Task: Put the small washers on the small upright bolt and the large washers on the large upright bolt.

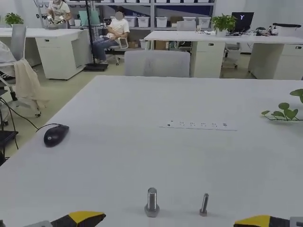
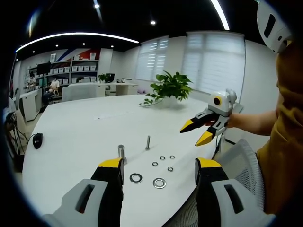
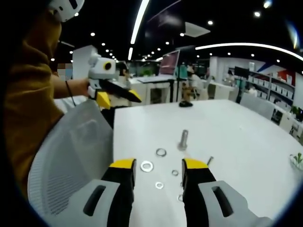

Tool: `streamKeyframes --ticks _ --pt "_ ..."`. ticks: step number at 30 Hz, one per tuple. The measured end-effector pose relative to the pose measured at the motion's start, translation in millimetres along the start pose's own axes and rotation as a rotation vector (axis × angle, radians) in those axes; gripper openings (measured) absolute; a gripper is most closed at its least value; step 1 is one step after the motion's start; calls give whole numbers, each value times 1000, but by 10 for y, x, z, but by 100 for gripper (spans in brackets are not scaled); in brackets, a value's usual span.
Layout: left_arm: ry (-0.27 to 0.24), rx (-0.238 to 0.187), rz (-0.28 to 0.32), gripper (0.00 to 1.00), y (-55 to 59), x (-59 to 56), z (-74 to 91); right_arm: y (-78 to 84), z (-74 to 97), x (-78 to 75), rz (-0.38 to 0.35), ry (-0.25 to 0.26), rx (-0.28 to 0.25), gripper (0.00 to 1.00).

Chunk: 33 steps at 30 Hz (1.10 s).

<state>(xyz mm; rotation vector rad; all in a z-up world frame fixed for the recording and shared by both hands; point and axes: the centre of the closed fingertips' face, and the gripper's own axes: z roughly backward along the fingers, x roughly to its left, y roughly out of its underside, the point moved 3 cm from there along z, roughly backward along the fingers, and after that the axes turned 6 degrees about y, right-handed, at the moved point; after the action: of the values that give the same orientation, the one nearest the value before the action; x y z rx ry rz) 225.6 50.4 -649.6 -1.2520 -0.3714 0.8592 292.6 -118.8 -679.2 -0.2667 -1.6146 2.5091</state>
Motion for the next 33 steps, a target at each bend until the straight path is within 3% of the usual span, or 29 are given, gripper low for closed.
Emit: streamKeyframes --ticks 4,12,25,33 --pt "2 11 3 60 35 -11 -5 97 -11 5 8 6 40 41" --pt "-11 3 7 61 31 -5 -1 337 -10 -154 64 6 162 35" --pt "-40 -6 24 62 65 23 30 570 -77 -346 105 -67 300 32" --pt "-48 -9 31 62 83 55 29 633 -140 -431 131 -115 366 32"
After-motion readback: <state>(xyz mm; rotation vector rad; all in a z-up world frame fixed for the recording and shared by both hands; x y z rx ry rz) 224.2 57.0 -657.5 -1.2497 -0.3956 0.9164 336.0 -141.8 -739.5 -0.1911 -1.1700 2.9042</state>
